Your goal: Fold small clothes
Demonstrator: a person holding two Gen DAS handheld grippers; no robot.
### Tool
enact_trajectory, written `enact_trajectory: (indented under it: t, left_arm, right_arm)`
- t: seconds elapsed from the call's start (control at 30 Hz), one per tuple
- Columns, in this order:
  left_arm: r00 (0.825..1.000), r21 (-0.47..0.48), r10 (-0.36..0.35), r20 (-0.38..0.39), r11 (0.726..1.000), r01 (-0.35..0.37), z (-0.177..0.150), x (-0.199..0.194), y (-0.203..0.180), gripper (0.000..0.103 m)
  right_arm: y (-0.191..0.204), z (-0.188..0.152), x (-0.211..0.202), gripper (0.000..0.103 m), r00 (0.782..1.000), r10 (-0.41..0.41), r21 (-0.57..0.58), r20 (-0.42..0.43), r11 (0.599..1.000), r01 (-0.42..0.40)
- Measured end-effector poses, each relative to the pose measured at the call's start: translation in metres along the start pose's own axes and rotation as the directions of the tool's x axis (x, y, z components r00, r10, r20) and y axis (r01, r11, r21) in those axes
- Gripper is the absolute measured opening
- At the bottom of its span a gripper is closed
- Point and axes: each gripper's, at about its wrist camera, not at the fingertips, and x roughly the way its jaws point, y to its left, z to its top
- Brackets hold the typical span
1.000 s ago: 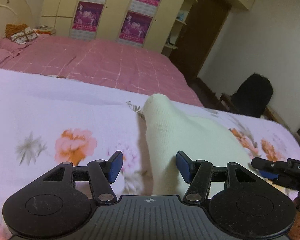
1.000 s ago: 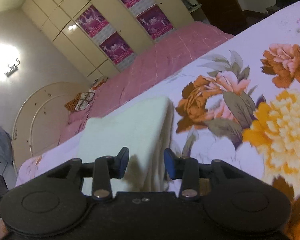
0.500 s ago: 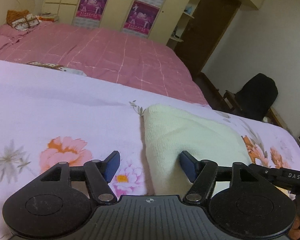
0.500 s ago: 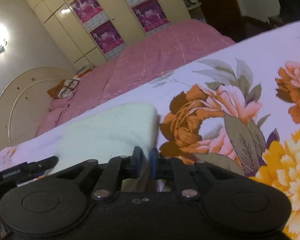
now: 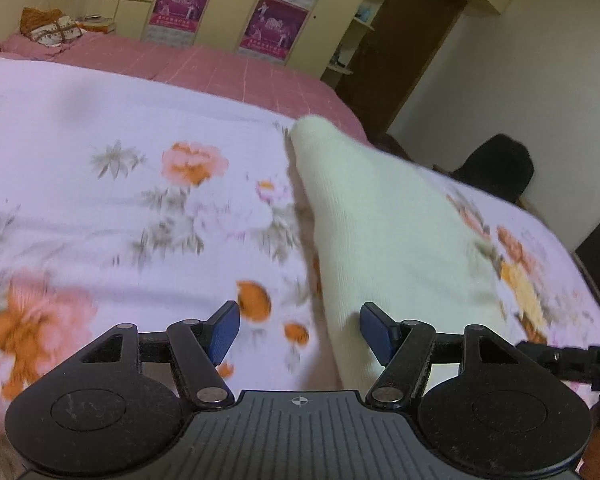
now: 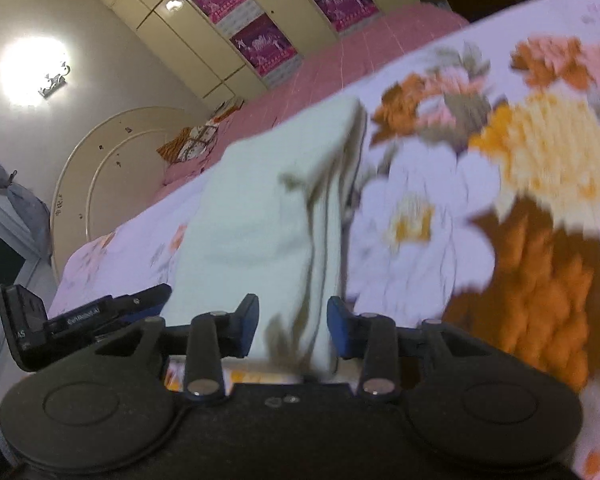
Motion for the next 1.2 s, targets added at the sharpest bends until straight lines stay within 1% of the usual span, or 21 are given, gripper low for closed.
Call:
enact_trajectory:
  t: [0.07, 0.17, 0.23, 0.27, 0.3, 0.37, 0.47, 0.5, 0.6, 0.67, 0.7, 0.77, 0.8, 0.83, 0.87, 0.9, 0.97, 1.0, 1.03, 1.13, 1.2]
  left_arm:
    - [1.000, 0.022, 0.018, 0.000, 1.000, -0.018, -0.002, -0.001, -0.004, 0.067]
    - [0.999, 0.038, 0.039, -0.009, 0.999, -0.039, 0.000, 0.001, -0.009, 0.067]
    - [0.999, 0.041, 0.047, -0.013, 0.998, -0.046, 0.000, 0.001, -0.011, 0.067]
    - [0.999, 0.040, 0.047, -0.014, 0.998, -0.047, 0.000, -0.001, -0.012, 0.067]
    - [0.999, 0.039, 0.043, -0.013, 0.998, -0.043, 0.000, -0.003, -0.013, 0.067]
    - [1.000, 0.047, 0.027, -0.002, 0.999, -0.027, -0.001, -0.009, -0.015, 0.067]
    - [1.000, 0.062, 0.015, -0.018, 0.998, -0.014, -0.009, -0.010, -0.016, 0.067]
    - [0.999, 0.076, 0.024, -0.029, 0.997, -0.022, -0.012, -0.008, -0.016, 0.067]
    - [0.999, 0.128, 0.046, -0.021, 0.991, -0.043, -0.018, -0.008, -0.021, 0.067]
    - [0.998, 0.161, 0.057, -0.029, 0.986, -0.051, -0.015, -0.010, -0.025, 0.067]
    - [0.998, 0.167, 0.056, -0.032, 0.985, -0.050, -0.010, -0.013, -0.025, 0.067]
    - [0.999, 0.162, 0.047, 0.008, 0.986, -0.047, 0.004, -0.022, -0.021, 0.067]
    - [0.999, 0.148, 0.035, 0.033, 0.988, -0.039, 0.013, -0.024, -0.019, 0.067]
    - [0.999, 0.123, 0.024, 0.042, 0.992, -0.029, 0.023, -0.022, -0.016, 0.067]
    - [0.999, 0.100, 0.022, 0.040, 0.995, -0.026, 0.031, -0.017, -0.014, 0.067]
    - [0.999, 0.083, 0.011, 0.033, 0.996, -0.014, 0.040, -0.011, -0.012, 0.067]
    - [1.000, 0.061, -0.013, -0.003, 0.998, 0.013, 0.051, 0.006, -0.011, 0.068]
    - [0.999, 0.039, -0.019, -0.025, 0.999, 0.020, 0.055, 0.014, -0.010, 0.069]
    - [0.998, 0.012, -0.044, -0.046, 0.999, 0.044, 0.059, 0.022, -0.008, 0.070]
    - [0.989, -0.087, -0.119, -0.084, 0.990, 0.111, 0.063, 0.042, 0.000, 0.070]
    - [0.983, -0.133, -0.147, -0.107, 0.982, 0.132, 0.064, 0.053, 0.004, 0.070]
  right_arm:
    - [0.003, -0.005, 0.005, 0.033, 1.000, -0.001, 0.011, -0.007, 1.000, 0.001]
    - [0.005, -0.005, 0.010, 0.030, 1.000, -0.010, 0.011, -0.007, 1.000, 0.010]
    - [0.009, -0.006, 0.014, 0.024, 0.999, -0.035, -0.005, -0.017, 0.999, 0.035]
    - [0.012, -0.007, 0.014, 0.018, 0.999, -0.049, -0.030, -0.016, 0.998, 0.048]
    - [0.013, -0.009, 0.013, 0.008, 0.998, -0.059, -0.052, -0.016, 0.997, 0.058]
    - [0.017, -0.010, 0.008, 0.007, 0.997, -0.071, -0.078, -0.003, 0.994, 0.071]
    - [0.017, -0.010, -0.006, 0.006, 0.997, -0.077, -0.077, 0.031, 0.994, 0.079]
    - [0.014, -0.010, -0.006, 0.006, 0.996, -0.088, -0.075, 0.028, 0.993, 0.089]
    - [0.001, -0.015, 0.005, 0.006, 0.994, -0.106, -0.040, -0.013, 0.994, 0.105]
    - [-0.002, -0.015, 0.007, 0.007, 0.995, -0.101, -0.020, -0.008, 0.995, 0.100]
    - [-0.002, -0.014, 0.006, 0.008, 0.995, -0.103, -0.015, -0.006, 0.995, 0.103]
    - [0.002, -0.011, 0.001, 0.021, 0.995, -0.097, -0.017, 0.006, 0.995, 0.097]
    - [0.004, -0.008, -0.004, 0.036, 0.995, -0.095, -0.013, 0.031, 0.995, 0.095]
    - [0.004, -0.004, -0.009, 0.051, 0.994, -0.089, -0.007, 0.059, 0.996, 0.089]
    - [0.003, 0.002, -0.013, 0.055, 0.993, -0.074, 0.004, 0.093, 0.997, 0.074]
    - [0.001, 0.009, -0.014, 0.055, 0.991, -0.063, 0.021, 0.115, 0.998, 0.061]
    - [-0.004, 0.029, -0.007, 0.056, 0.991, -0.039, 0.076, 0.130, 0.997, 0.030]
    - [-0.005, 0.038, -0.002, 0.059, 0.990, -0.025, 0.085, 0.137, 0.996, 0.014]
    - [-0.006, 0.046, 0.005, 0.064, 0.990, -0.020, 0.086, 0.139, 0.996, 0.008]
    - [-0.015, 0.066, 0.033, 0.065, 0.995, 0.008, 0.124, 0.100, 0.992, -0.020]
    - [-0.024, 0.074, 0.047, 0.065, 0.997, 0.024, 0.151, 0.078, 0.988, -0.035]
